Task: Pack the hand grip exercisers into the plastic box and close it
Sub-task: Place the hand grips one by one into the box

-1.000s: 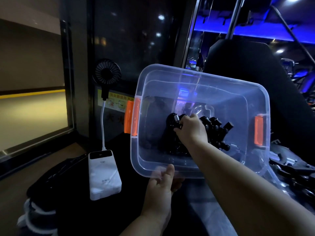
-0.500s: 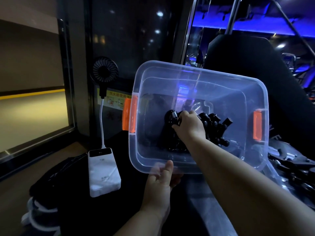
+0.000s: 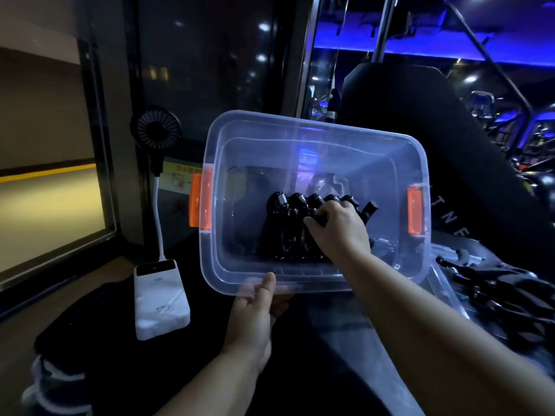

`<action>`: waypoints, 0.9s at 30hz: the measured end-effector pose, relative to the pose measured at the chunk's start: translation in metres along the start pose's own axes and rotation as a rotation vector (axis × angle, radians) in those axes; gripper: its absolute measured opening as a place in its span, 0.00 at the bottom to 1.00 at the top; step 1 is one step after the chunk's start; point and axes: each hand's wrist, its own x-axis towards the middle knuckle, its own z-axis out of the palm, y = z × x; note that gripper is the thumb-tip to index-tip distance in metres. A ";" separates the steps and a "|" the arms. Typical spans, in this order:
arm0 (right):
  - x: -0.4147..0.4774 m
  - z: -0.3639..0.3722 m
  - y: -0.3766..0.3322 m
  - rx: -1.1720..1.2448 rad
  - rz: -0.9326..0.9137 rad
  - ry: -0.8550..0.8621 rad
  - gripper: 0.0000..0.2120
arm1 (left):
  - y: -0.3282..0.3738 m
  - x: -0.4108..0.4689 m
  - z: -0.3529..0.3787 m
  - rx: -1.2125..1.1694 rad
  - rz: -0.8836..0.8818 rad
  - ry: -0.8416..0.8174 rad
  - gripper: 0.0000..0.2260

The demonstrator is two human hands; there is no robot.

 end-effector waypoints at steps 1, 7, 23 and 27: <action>-0.005 -0.004 0.007 0.011 0.016 0.004 0.17 | 0.001 -0.001 0.001 0.005 0.006 0.003 0.11; -0.031 -0.026 0.045 0.055 0.088 0.044 0.12 | 0.003 -0.004 0.001 0.000 0.019 0.005 0.09; -0.099 -0.088 0.180 -0.120 0.264 0.171 0.16 | -0.001 -0.002 0.000 -0.020 0.060 -0.020 0.11; -0.107 -0.102 0.212 -0.278 0.342 0.170 0.20 | -0.002 -0.002 -0.001 -0.031 0.071 -0.026 0.09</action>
